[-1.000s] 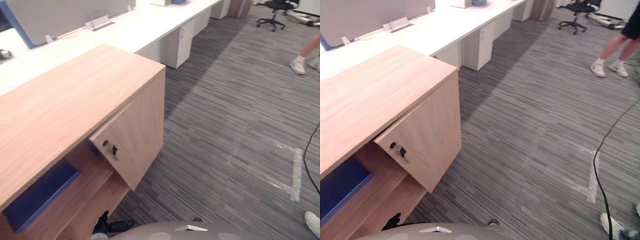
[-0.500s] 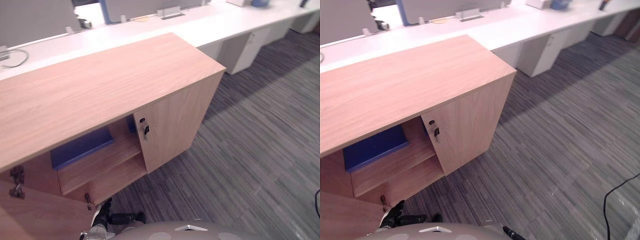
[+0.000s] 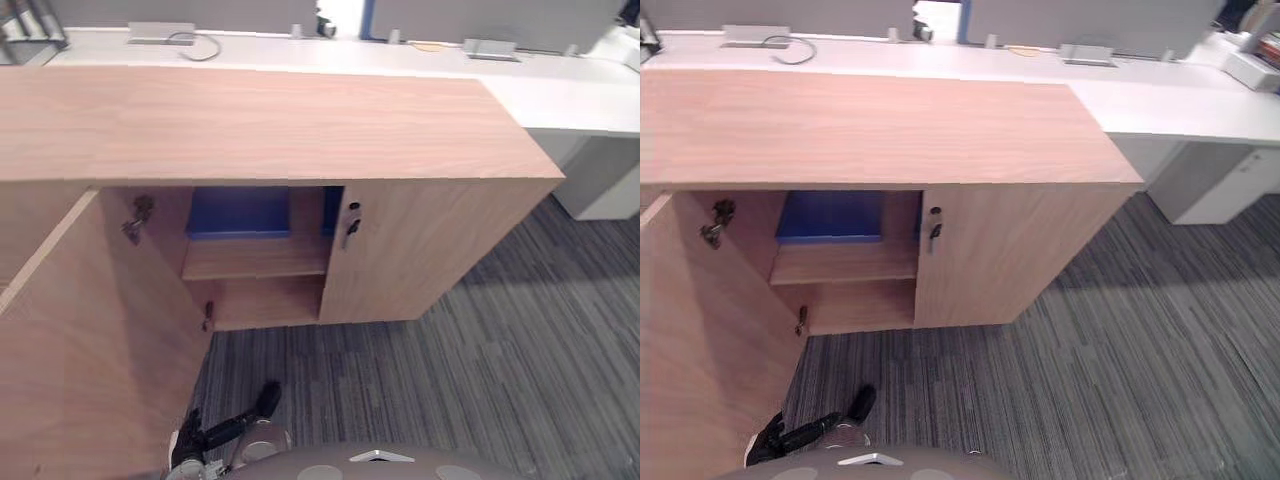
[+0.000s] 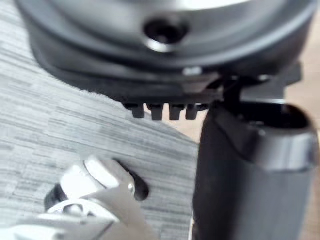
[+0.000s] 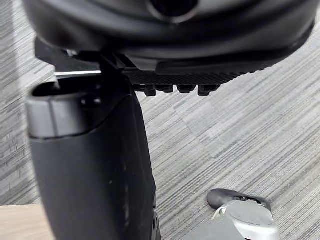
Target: Walk over to the cabinet, pick up the folder, carry it to the office cabinet, place the folder inside the office cabinet, then close the office cabinet door
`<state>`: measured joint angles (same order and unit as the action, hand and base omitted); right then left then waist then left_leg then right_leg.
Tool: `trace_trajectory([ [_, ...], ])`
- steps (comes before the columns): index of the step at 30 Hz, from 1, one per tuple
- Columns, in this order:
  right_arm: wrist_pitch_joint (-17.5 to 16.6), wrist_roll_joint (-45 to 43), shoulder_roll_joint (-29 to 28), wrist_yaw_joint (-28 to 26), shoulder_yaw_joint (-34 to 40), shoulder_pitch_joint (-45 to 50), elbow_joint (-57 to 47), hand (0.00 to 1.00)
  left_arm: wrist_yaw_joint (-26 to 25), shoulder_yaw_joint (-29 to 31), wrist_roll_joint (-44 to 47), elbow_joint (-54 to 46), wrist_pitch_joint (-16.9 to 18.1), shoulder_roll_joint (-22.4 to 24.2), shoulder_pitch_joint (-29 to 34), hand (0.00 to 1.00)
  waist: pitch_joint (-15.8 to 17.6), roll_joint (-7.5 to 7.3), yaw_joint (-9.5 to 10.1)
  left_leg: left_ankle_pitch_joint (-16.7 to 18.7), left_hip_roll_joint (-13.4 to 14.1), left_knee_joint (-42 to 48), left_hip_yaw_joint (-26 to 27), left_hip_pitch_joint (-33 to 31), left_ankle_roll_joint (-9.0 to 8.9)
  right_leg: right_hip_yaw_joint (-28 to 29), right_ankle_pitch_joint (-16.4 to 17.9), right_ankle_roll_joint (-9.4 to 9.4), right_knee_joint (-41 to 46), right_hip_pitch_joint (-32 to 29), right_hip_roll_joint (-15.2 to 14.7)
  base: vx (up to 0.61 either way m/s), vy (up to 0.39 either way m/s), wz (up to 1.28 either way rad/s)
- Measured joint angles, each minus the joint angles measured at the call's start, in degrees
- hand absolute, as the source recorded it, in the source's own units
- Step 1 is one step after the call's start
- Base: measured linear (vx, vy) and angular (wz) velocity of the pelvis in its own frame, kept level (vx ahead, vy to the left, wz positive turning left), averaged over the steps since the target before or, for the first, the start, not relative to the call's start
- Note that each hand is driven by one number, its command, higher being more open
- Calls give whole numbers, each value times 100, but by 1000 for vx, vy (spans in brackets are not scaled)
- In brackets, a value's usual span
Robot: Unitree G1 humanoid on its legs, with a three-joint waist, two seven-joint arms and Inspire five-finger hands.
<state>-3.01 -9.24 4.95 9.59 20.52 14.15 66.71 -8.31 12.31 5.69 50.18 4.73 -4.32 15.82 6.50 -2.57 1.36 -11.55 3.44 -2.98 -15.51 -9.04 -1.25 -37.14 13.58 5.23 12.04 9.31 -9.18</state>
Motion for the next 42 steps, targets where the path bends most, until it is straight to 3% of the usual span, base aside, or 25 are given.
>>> trace_trajectory([
  [1,3,-2,-70,7,157,-10,0,100,-11,127,108,5,3,22,-92,100,117,-19,-16,314,167,278,1111,-198,415,-240,-39,7,-20,91,-45,-93,18,88],
  [3,23,-13,-75,15,365,-3,24,100,-23,224,122,75,28,37,-214,100,240,-97,-28,725,326,723,2179,-447,505,-664,-131,32,-70,200,-218,-95,52,101],
  [4,15,-11,12,-43,418,13,10,100,-32,285,259,105,90,32,-315,100,327,7,18,796,516,1902,2953,-743,539,-839,-150,66,17,232,-390,-71,100,83],
  [6,5,-13,101,-114,418,23,-26,100,-65,308,293,135,135,126,-303,100,361,89,-20,1055,644,2498,3421,-739,522,-965,-118,117,76,279,-370,-24,101,70],
  [7,3,-19,150,-216,467,15,-1,100,-96,298,273,260,135,108,-424,100,360,192,-144,1007,473,2199,3445,-766,441,-1095,-15,201,112,280,-320,-37,103,118],
  [8,20,-18,80,-223,518,7,12,100,-73,282,254,369,128,50,-520,100,353,176,-154,735,208,1666,3247,-696,508,-1002,21,57,-47,214,-213,-100,83,175],
  [9,10,-4,-80,-214,623,-19,10,100,-63,296,233,449,122,31,-589,100,346,142,-250,736,-7,938,3402,-530,596,-856,-119,-192,-500,208,-56,-116,57,198],
  [10,-28,0,-209,-68,840,-157,113,100,-97,473,202,640,-1,-25,-698,100,367,-73,-294,1158,237,1621,4505,-565,836,-1208,-438,23,-731,331,-241,-72,32,154],
  [11,-27,0,-208,-67,845,-157,116,100,-98,477,202,646,-2,-25,-698,100,370,-71,-293,1161,246,1660,4526,-565,836,-1213,-441,27,-723,333,-245,-10,26,98],
  [12,7,8,-97,-120,898,-120,107,100,-124,639,213,750,-1,20,-637,100,472,29,-175,1577,611,2384,4836,-426,639,-1356,-482,114,-575,426,-329,59,60,47],
  [13,-21,5,-58,-213,938,-52,75,100,-146,788,298,780,9,130,-622,100,499,132,-178,1778,728,2518,5025,-392,510,-1501,-470,130,-434,502,-335,98,110,92],
  [15,15,8,-102,-252,1117,-51,108,100,-127,816,260,789,7,150,-647,100,493,98,-167,1444,175,1853,4655,-311,672,-1626,-394,74,-338,457,-424,103,159,114],
  [17,21,125,-143,-194,1131,-120,123,100,-94,764,151,804,3,129,-656,100,497,91,-163,985,-262,1058,4357,-140,702,-1658,-378,9,-596,338,-263,-67,96,111],
  [19,25,219,7,-221,1187,-98,113,100,-97,645,43,947,-7,182,-617,100,473,260,-128,573,-610,59,4091,176,635,-1901,-360,-10,-598,423,-295,-172,68,87],
  [23,124,214,88,-190,1080,-117,112,100,-80,651,37,1117,-135,184,-544,100,468,331,-182,569,-687,-218,4379,336,667,-2356,-370,9,-583,599,-347,-109,49,50],
  [28,146,223,89,-37,1050,-683,84,100,51,524,-205,1124,-116,421,-509,100,321,824,-158,636,-1038,-224,4014,381,908,-2771,-263,-56,-20,753,-747,14,118,50],
  [32,145,448,54,-156,1043,-719,49,100,83,375,-212,1124,-107,381,-447,100,271,779,-163,812,-1472,-225,3584,615,1109,-3000,-97,-156,822,1048,-1304,113,90,57],
  [33,146,437,-9,-164,1060,-695,-20,100,83,223,-236,1133,-108,315,-463,100,272,754,-211,807,-1538,-216,3335,660,1173,-2608,-100,-433,1495,902,-1564,172,52,98],
  [34,144,416,-66,-175,1061,-690,-74,100,83,5,-341,1128,-103,223,-504,100,267,729,-305,798,-1540,-202,3090,684,1158,-1540,34,-426,1913,525,-1539,136,31,97],
  [35,143,384,-137,-172,1058,-698,-123,100,83,-74,-368,1129,-97,188,-524,100,278,707,-305,801,-1535,-203,3023,731,1105,-900,112,-352,1966,332,-1410,90,-7,81],
  [37,104,373,-303,-189,920,-719,-184,100,105,-94,-388,1218,-94,-23,-529,100,239,442,-294,823,-1529,-221,2862,852,1069,1129,380,-32,1913,-274,-881,39,-36,49],
  [39,95,318,-340,-191,870,-710,-166,100,112,-102,-389,1277,-100,-53,-519,100,181,405,-299,1013,-1490,-226,2740,910,890,1611,399,16,1580,-433,-562,51,-47,52],
  [40,98,320,-526,-184,863,-715,-91,100,152,-10,-399,1282,-85,-191,-468,100,65,-63,-311,1469,-1444,317,3167,798,859,1635,292,37,1045,-507,-771,129,-74,44],
  [41,68,323,-649,-176,888,-717,-89,100,125,55,-397,1278,-26,-335,-446,100,39,-217,-266,1534,-1283,1046,3067,559,1727,1654,237,120,983,-562,-925,164,-76,20],
  [42,37,327,-627,-206,963,-692,-48,100,88,93,-393,1270,30,-348,-491,100,68,-84,-207,1820,-1190,1299,2952,429,1161,1674,217,256,952,-573,-926,108,-68,-13],
])
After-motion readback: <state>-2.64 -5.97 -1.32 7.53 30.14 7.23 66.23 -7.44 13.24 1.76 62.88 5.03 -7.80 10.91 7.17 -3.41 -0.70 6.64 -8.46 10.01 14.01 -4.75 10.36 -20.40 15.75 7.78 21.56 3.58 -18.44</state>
